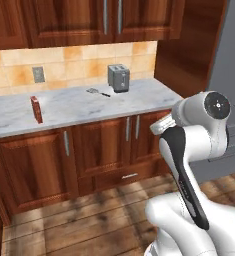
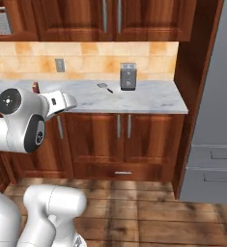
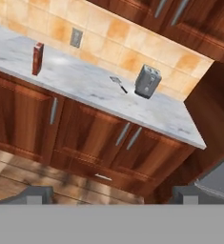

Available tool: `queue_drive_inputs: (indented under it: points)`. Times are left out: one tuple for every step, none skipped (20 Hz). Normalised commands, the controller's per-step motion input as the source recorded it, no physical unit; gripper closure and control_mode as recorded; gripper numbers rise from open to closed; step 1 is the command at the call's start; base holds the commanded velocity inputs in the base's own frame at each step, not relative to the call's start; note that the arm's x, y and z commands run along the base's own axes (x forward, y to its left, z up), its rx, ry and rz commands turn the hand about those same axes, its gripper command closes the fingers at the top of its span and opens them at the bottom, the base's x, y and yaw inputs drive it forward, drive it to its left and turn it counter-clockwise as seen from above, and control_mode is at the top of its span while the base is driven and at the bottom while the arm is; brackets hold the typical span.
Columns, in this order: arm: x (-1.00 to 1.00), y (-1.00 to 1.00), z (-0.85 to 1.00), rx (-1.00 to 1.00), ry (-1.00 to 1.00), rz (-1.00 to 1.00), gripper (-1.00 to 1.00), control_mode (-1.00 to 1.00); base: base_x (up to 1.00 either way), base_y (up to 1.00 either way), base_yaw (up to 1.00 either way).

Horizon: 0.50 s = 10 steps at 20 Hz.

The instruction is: Pick the canned food and cereal from the counter and place them in the cabinets closest to them.

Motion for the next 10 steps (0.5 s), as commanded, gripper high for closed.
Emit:
queue_drive_inputs:
  points:
    - [0.0,0.0,0.0,0.0,0.0,0.0,-1.0,1.0,-0.22,0.89,-0.03]
    - [0.0,0.0,0.0,0.0,0.0,0.0,-1.0,1.0,-0.21,0.86,-0.03]
    - [0.0,0.0,0.0,0.0,0.0,0.0,-1.0,1.0,-0.19,0.8,-0.03]
    - [0.0,0.0,0.0,0.0,0.0,0.0,-1.0,1.0,-0.17,0.74,-0.02]
    - [0.0,0.0,0.0,0.0,0.0,0.0,-1.0,1.0,-0.19,0.73,-0.02]
    - [0.0,0.0,0.0,0.0,0.0,0.0,-1.0,1.0,-0.19,0.68,-0.01]
    - [0.0,0.0,0.0,0.0,0.0,0.0,-1.0,1.0,-0.2,0.65,0.0]
    - [0.0,0.0,0.0,0.0,0.0,0.0,-1.0,1.0,-0.19,0.55,0.0]
    - [0.0,0.0,0.0,0.0,0.0,0.0,-1.0,1.0,-0.09,0.3,0.0]
    - [0.0,0.0,0.0,0.0,0.0,0.0,-1.0,1.0,0.0,0.0,0.0]
